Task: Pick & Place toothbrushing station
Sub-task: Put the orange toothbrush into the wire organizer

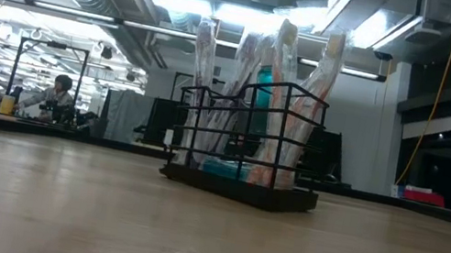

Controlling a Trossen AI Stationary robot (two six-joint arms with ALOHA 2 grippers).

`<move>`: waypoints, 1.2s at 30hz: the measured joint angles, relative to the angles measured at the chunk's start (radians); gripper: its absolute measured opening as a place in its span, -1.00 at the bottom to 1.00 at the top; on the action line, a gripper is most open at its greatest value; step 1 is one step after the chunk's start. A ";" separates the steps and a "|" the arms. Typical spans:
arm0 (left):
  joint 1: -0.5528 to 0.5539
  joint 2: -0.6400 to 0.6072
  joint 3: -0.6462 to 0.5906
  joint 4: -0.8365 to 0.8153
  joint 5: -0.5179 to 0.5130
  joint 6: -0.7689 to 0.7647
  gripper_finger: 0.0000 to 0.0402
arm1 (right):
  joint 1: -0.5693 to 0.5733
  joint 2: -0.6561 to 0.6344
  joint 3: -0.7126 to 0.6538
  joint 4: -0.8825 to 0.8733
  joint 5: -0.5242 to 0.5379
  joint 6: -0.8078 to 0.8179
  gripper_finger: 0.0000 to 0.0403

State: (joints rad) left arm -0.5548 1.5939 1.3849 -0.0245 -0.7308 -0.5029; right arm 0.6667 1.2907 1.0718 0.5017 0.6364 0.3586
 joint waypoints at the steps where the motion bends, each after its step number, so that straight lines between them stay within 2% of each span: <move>1: 0.003 0.000 0.000 0.004 0.008 0.006 -0.92 | -0.004 0.000 0.000 0.000 -0.004 0.001 -0.31; 10: 0.030 0.005 0.000 0.028 0.035 0.045 -0.92 | -0.025 0.000 0.000 -0.008 0.000 0.001 -0.31; 20: 0.051 -0.005 0.000 -0.009 -0.025 0.063 -0.92 | -0.001 0.000 0.000 -0.008 0.011 0.023 -0.31; 28: 0.043 -0.042 0.000 -0.001 -0.041 0.071 -0.92 | 0.039 0.000 0.000 -0.009 0.123 -0.013 -0.31; 36: 0.011 -0.042 0.000 0.059 -0.028 0.065 -0.92 | -0.009 0.000 0.000 -0.041 0.117 -0.026 -0.31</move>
State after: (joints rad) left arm -0.5434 1.5520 1.3849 0.0341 -0.7585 -0.4381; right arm 0.6582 1.2911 1.0718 0.4607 0.7539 0.3321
